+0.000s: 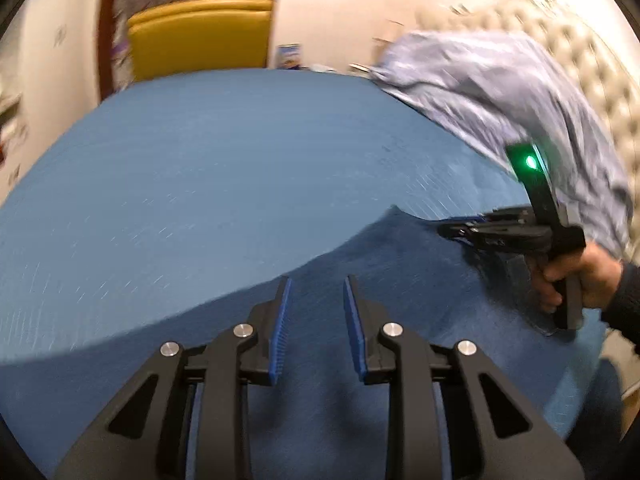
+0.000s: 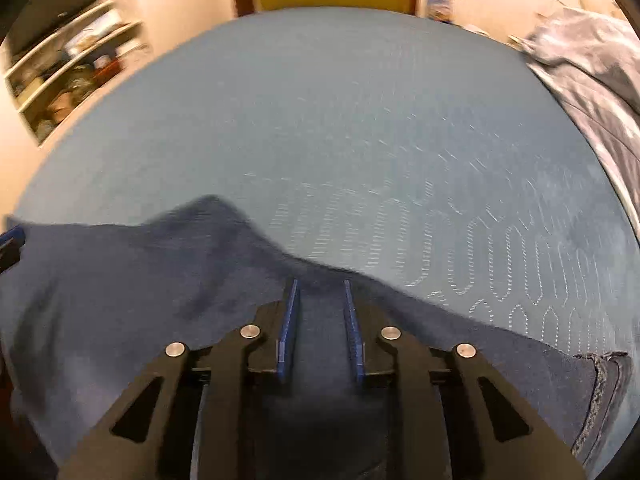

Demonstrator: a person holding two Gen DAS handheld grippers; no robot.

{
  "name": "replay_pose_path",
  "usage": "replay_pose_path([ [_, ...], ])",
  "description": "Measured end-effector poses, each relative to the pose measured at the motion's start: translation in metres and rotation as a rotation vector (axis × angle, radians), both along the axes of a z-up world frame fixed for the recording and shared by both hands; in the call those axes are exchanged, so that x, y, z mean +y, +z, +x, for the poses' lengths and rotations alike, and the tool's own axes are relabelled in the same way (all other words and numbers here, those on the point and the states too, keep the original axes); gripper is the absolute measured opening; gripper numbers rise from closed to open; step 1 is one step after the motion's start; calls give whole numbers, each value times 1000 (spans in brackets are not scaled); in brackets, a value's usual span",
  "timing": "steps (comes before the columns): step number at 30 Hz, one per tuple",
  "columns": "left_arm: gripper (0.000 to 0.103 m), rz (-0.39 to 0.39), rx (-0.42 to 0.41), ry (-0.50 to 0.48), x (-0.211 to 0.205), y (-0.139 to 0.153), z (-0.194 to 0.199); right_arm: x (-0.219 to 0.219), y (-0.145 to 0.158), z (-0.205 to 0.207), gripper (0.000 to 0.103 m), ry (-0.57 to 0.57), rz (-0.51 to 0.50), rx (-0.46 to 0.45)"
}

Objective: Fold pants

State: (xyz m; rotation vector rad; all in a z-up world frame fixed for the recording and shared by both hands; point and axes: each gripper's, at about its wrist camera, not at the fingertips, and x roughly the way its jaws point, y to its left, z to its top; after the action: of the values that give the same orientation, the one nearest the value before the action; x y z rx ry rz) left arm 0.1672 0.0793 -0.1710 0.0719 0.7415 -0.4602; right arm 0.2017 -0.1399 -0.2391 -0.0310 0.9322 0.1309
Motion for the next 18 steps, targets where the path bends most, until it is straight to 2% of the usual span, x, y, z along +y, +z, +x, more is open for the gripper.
replay_pose_path([
  [1, 29, 18, 10, -14, -9, -8, 2, -7, -6, -1, 7, -25, 21, -8],
  [4, 30, 93, 69, 1, -25, -43, 33, 1, -10, -3, 4, -34, 7, -40],
  [6, 31, 113, 121, 83, -21, -55, 50, 5, -11, -4, 4, -40, -21, -49],
  [8, 30, 69, 143, 136, -9, -57, 60, 4, -10, -2, 5, -39, -20, -51],
  [9, 35, 83, 138, 171, -2, -54, 58, 3, -9, -3, 7, -33, 0, -55],
  [10, 39, 106, 117, 198, -1, -49, 53, -1, -4, -7, 10, -30, 31, -67],
  [12, 39, 75, 84, 197, 5, -32, 41, -17, 16, -22, 20, -65, 67, -119],
  [14, 39, 63, 42, 182, -2, -17, 26, -40, 34, -47, 45, -95, 82, -166],
  [15, 39, 69, 29, 183, -9, -8, 18, -49, 36, -52, 47, -102, 53, -161],
  [18, 36, 16, 78, 155, -38, -3, 5, -88, 27, -65, 46, -188, -75, -104],
])
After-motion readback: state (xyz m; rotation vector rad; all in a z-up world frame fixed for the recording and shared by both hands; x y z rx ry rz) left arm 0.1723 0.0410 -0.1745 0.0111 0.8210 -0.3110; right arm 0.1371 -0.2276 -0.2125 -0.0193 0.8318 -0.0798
